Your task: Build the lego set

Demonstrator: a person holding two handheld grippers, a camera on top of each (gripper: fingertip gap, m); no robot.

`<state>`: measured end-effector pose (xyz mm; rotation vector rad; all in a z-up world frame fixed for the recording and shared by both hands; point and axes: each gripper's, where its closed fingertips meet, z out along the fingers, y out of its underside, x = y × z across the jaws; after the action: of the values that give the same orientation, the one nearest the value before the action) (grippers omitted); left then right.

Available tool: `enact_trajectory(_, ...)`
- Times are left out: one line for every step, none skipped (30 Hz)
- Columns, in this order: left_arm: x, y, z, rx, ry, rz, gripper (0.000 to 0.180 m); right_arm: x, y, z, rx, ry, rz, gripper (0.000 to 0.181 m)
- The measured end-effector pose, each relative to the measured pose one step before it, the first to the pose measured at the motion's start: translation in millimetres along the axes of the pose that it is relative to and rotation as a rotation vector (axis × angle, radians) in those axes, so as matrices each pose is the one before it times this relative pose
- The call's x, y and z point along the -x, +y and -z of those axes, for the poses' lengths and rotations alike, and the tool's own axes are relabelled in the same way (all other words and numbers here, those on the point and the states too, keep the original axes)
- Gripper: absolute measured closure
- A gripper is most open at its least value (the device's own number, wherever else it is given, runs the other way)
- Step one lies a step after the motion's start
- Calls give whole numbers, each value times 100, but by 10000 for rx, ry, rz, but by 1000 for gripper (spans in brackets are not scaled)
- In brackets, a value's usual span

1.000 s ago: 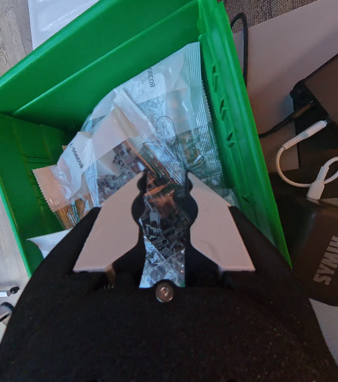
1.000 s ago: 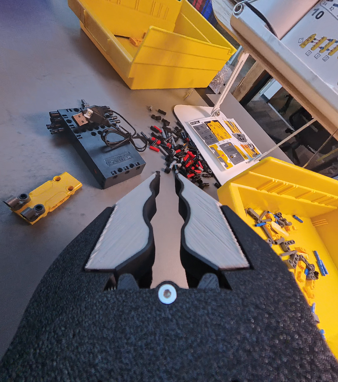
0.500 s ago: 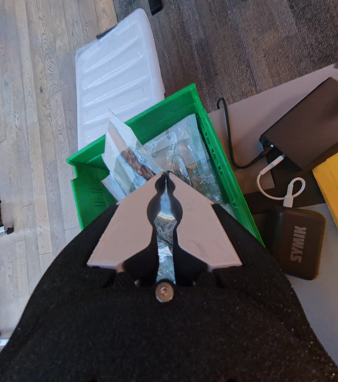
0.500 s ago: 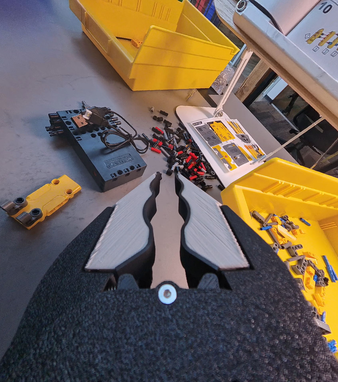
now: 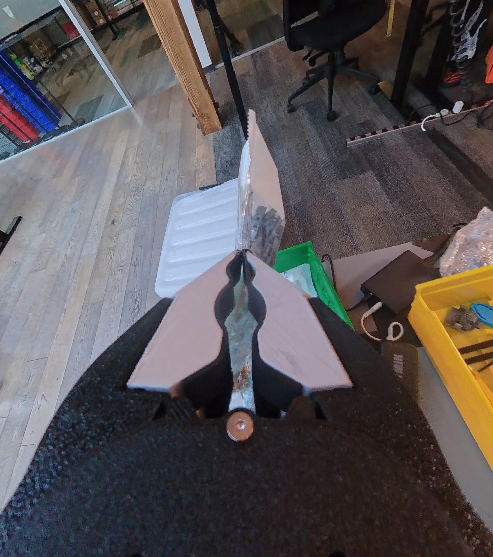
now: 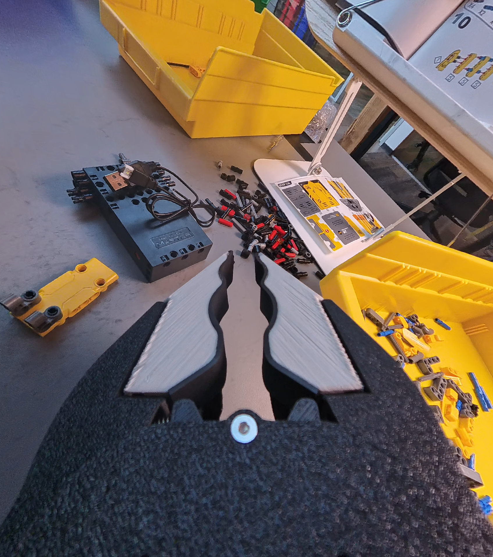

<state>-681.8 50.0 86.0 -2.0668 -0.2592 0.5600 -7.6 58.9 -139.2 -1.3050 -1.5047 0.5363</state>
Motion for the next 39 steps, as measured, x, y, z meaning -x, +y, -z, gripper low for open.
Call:
enact_trajectory(-117,-237,1083,48,157,19,180,-22,-33,33,-40,-4,-22,169)
enact_trajectory(-223,-79,1088,75,143,-7,180,-18,-60,25,-48,-5,-16,169)
enact_trajectory(-358,94,1115,107,135,-80,180,9,-93,37,-64,1,-4,169)
enact_trajectory(-568,236,1096,114,188,-103,180,9,-141,70,-82,5,5,169)
enact_trajectory(-735,290,1079,63,199,-109,180,12,-148,92,-93,9,-1,169)
enact_trajectory(-920,346,1088,38,229,-123,180,14,-149,102,-93,4,-15,169)
enact_trajectory(-1160,397,1120,36,269,-153,180,0,-111,105,-75,3,-13,169)
enact_trajectory(-1340,473,1124,63,258,-228,180,-21,-107,145,-69,15,10,169)
enact_trajectory(-1536,551,1094,108,255,-287,180,-49,-85,166,-61,25,12,169)
enact_trajectory(-1733,574,1052,99,280,-268,180,-53,-66,190,-50,20,-8,169)
enact_trajectory(-1938,575,987,75,328,-217,180,-63,-33,201,-44,13,-18,169)
enact_trajectory(-2102,662,852,113,355,-192,180,-71,-15,196,-34,21,-15,169)
enact_trajectory(-2186,775,700,167,330,-219,180,-89,-2,214,-24,34,-6,169)
enact_trajectory(-2309,782,570,151,346,-253,180,-68,-23,220,-37,31,-6,169)
enact_trajectory(-2473,682,491,83,402,-291,180,-53,-24,234,-43,23,-17,169)
enact_trajectory(-2567,528,399,12,428,-306,180,27,-114,225,-90,-7,-46,169)
enact_trajectory(-2673,400,256,-29,478,-284,180,79,-137,201,-99,-31,-69,169)
enact_trajectory(-2752,306,50,-46,526,-319,180,77,-102,160,-62,-15,-45,169)
enact_trajectory(-2663,235,-191,-48,464,-296,180,70,-92,140,-51,-7,-26,169)
enact_trajectory(-2598,249,-450,-8,459,-204,180,80,-138,126,-63,-2,0,169)
enact_trajectory(-2484,293,-692,43,459,-198,180,76,-185,114,-71,4,28,169)
enact_trajectory(-2176,276,-895,49,381,-176,180,55,-217,100,-72,5,28,169)
enact_trajectory(-1892,281,-1029,40,372,-78,180,63,-232,101,-72,-5,13,169)
enact_trajectory(-1611,318,-1064,57,398,-1,180,71,-237,82,-68,-19,2,169)
enact_trajectory(-1276,356,-977,77,405,21,179,48,-264,96,-69,-12,1,169)
enact_trajectory(-968,237,-738,31,404,37,178,21,-300,131,-86,13,0,169)
enact_trajectory(-629,-66,-357,-104,386,98,177,-8,-227,157,-8,20,-29,168)
enact_trajectory(-132,-462,172,-269,252,181,171,29,-313,248,-4,-11,-52,166)
enact_trajectory(496,-794,653,-401,22,206,165,35,-472,355,-90,-28,-60,164)
enact_trajectory(1084,-870,942,-420,-189,185,162,-11,-521,439,-92,-14,-102,162)
enact_trajectory(1791,-592,954,-251,-429,195,157,-47,-451,462,-55,-19,-162,159)
enact_trajectory(2718,67,764,102,-793,194,149,-2,-397,471,-39,-72,-215,156)
enact_trajectory(3580,877,396,496,-1163,96,142,-20,-349,462,-50,-55,-236,153)
enact_trajectory(3897,1560,-195,778,-1273,5,134,-107,-358,474,-85,26,-194,151)
enact_trajectory(3542,1973,-936,905,-1065,73,127,-112,-313,465,-94,67,-118,151)
enact_trajectory(2810,1986,-1632,870,-734,215,121,-80,-234,417,-64,82,-54,151)
enact_trajectory(1860,1765,-2074,780,-344,281,115,-54,-133,355,-31,94,-10,151)
enact_trajectory(1145,1434,-2183,693,-100,265,111,-44,-44,270,-9,97,5,150)
enact_trajectory(905,1074,-2043,583,-153,103,111,-28,37,199,13,82,-3,150)
